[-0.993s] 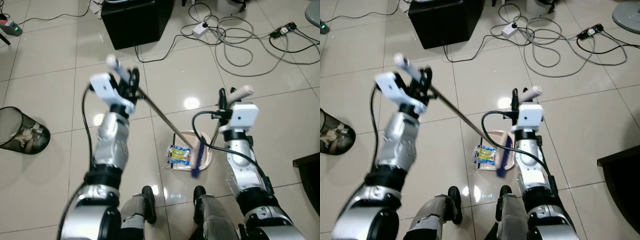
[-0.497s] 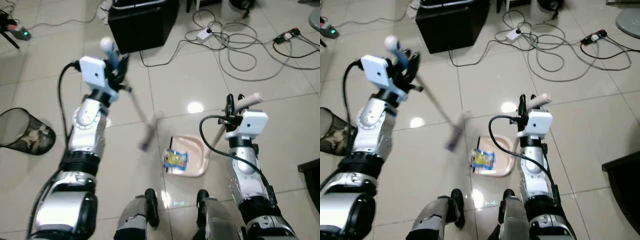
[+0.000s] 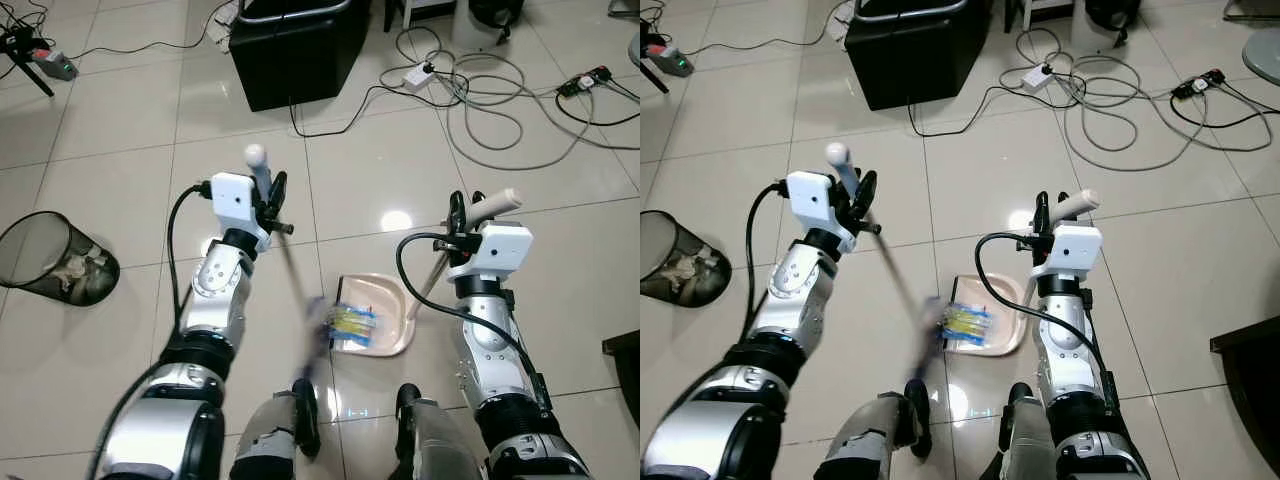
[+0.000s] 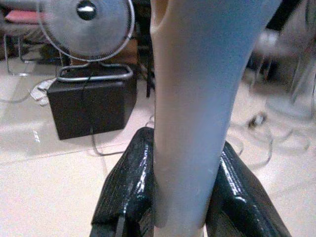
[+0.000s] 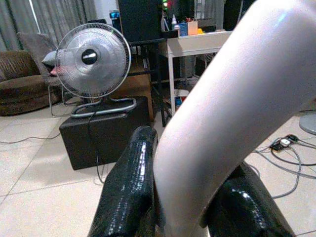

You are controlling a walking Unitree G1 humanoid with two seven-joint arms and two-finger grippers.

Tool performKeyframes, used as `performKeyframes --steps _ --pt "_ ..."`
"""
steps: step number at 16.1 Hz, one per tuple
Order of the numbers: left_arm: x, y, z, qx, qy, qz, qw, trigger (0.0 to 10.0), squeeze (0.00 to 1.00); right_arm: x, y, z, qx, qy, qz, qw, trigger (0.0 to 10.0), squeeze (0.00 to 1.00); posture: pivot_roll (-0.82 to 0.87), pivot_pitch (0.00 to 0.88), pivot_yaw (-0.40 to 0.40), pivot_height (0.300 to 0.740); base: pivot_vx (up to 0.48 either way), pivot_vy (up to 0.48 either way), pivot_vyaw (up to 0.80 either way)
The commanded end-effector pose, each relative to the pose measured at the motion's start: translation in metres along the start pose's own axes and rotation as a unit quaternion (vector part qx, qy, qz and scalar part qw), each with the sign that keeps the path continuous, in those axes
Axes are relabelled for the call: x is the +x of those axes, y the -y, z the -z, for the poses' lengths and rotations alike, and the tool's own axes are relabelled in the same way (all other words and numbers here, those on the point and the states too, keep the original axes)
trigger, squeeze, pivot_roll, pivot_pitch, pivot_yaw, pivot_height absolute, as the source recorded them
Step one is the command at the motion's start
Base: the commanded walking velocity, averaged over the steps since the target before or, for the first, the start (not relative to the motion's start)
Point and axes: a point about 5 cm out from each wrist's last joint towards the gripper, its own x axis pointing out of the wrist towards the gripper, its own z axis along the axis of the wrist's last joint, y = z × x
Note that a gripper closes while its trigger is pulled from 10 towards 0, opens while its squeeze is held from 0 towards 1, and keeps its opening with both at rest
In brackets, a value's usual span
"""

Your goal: Sweep floor

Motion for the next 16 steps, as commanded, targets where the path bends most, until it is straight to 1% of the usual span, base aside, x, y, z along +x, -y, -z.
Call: performKeyframes --steps 1,3,4,6,7,8,9,10,11,12,13,14,15,16 --pt "0.001 -0.001 -0.008 -0.031 0.032 -0.006 0.999 10.0 0.0 0.001 -0.001 -0.004 0.009 0.012 0.001 1.0 10.0 0.0 -0.03 0.217 0.122 0.74 0.0 0.0 0.0" --pt "0.003 0.005 -0.015 -0.032 0.054 0.029 0.998 10.0 0.0 0.002 -0.001 -0.004 0.011 0.01 0.001 1.0 10.0 0.0 -0.03 0.214 0.119 0.74 0.0 0.0 0.0" --pt "0.003 0.007 -0.016 -0.034 0.055 0.04 0.997 10.0 0.0 0.002 -0.002 -0.004 0.011 0.009 0.0 1.0 10.0 0.0 -0.02 0.212 0.118 0.74 0.0 0.0 0.0" --pt "0.001 0.012 -0.017 -0.011 0.054 0.089 0.995 10.0 0.0 0.004 -0.002 -0.003 0.012 0.006 -0.001 1.0 10.0 0.0 -0.02 0.202 0.117 0.74 0.0 0.0 0.0" --pt "0.001 0.012 -0.019 0.015 0.053 0.103 0.993 10.0 0.0 0.005 -0.002 -0.004 0.013 0.007 0.001 1.0 10.0 0.0 -0.02 0.197 0.117 0.74 0.0 0.0 0.0" --pt "0.001 0.009 -0.021 0.041 0.054 0.105 0.992 10.0 0.0 0.007 -0.001 -0.005 0.014 0.008 0.004 1.0 10.0 0.0 -0.02 0.192 0.117 0.74 0.0 0.0 0.0" --pt "0.003 0.002 -0.026 0.066 0.06 0.096 0.991 10.0 0.0 0.008 0.0 -0.007 0.019 0.011 0.011 1.0 10.0 0.0 -0.02 0.186 0.116 0.74 0.0 0.0 0.0" --pt "0.006 -0.009 -0.039 0.097 0.078 0.081 0.989 10.0 0.0 0.011 0.003 -0.01 0.026 0.015 0.021 0.999 10.0 0.0 -0.02 0.179 0.116 0.74 0.0 0.0 0.0" --pt "0.008 -0.015 -0.045 0.107 0.088 0.074 0.988 10.0 0.0 0.012 0.005 -0.012 0.03 0.018 0.025 0.999 10.0 0.0 -0.02 0.174 0.116 0.74 0.0 0.0 0.0" --pt "0.012 -0.028 -0.064 0.13 0.113 0.063 0.983 10.0 0.0 0.014 0.008 -0.018 0.039 0.027 0.033 0.998 10.0 0.0 -0.02 0.168 0.115 0.74 0.0 0.0 0.0" --pt "0.013 -0.033 -0.071 0.138 0.121 0.061 0.981 10.0 0.0 0.015 0.009 -0.02 0.043 0.029 0.034 0.998 10.0 0.0 -0.03 0.162 0.113 0.74 0.0 0.0 0.0" --pt "0.016 -0.05 -0.091 0.158 0.139 0.048 0.977 10.0 0.0 0.017 0.013 -0.027 0.053 0.031 0.038 0.997 10.0 0.0 -0.03 0.146 0.111 0.74 0.0 0.0 0.0" --pt "0.016 -0.055 -0.095 0.164 0.139 0.045 0.976 10.0 0.0 0.018 0.014 -0.029 0.057 0.031 0.038 0.997 10.0 0.0 -0.03 0.144 0.111 0.74 0.0 0.0 0.0" --pt "0.014 -0.067 -0.096 0.178 0.12 0.026 0.976 10.0 0.0 0.019 0.015 -0.035 0.068 0.03 0.041 0.996 10.0 0.0 -0.03 0.132 0.108 0.74 0.0 0.0 0.0"
